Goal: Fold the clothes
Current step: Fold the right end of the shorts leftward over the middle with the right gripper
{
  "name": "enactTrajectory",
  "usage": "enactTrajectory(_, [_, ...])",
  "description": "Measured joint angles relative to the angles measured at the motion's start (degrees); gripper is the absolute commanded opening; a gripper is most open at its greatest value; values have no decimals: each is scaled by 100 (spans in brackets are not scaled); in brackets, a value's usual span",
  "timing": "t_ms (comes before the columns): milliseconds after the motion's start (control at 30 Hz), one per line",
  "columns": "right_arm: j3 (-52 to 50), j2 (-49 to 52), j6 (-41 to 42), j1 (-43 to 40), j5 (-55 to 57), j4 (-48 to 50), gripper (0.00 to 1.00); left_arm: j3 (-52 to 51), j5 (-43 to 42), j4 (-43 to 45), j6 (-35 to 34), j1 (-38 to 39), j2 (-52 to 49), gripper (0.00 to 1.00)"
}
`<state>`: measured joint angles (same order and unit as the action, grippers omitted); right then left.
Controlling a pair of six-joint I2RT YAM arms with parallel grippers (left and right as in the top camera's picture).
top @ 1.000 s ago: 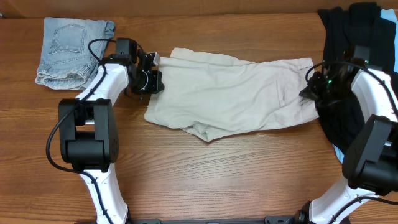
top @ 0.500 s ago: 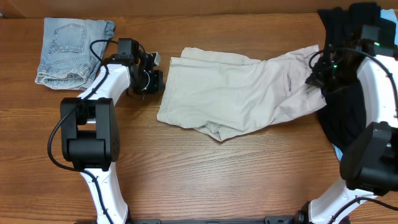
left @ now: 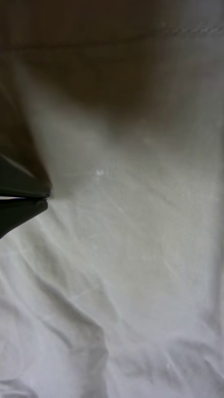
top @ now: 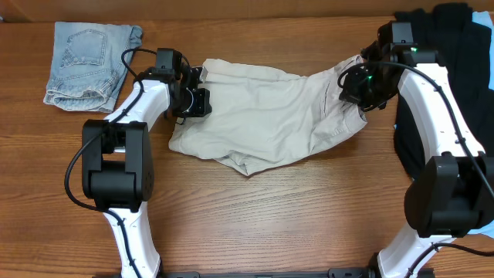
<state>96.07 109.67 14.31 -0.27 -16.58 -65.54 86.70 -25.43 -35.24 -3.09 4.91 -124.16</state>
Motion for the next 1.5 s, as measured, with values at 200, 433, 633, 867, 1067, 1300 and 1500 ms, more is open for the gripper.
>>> enactTrajectory(200, [424, -127, 52, -109, 284, -498, 4, 0, 24, -2, 0, 0, 0, 4])
enactTrajectory(433, [929, -435, 46, -372, 828, -1023, 4, 0, 22, -2, 0, 0, 0, 4])
enactTrajectory(633, [938, -461, 44, -498, 999, -1099, 4, 0, -50, 33, 0, 0, -2, 4])
enactTrajectory(867, [938, -461, 46, -494, 1003, -1102, 4, 0, -570, 275, 28, 0, -4, 4])
enactTrajectory(1067, [938, -461, 44, -492, 1001, -1104, 4, 0, -922, 358, 160, 0, -4, 4])
enactTrajectory(1300, [938, -461, 48, -424, 994, -1082, 4, 0, -1005, 411, 203, 39, -105, 4])
enactTrajectory(1500, [938, -461, 50, -306, 990, -1049, 4, 17, -1248, 470, 214, 85, -428, 4])
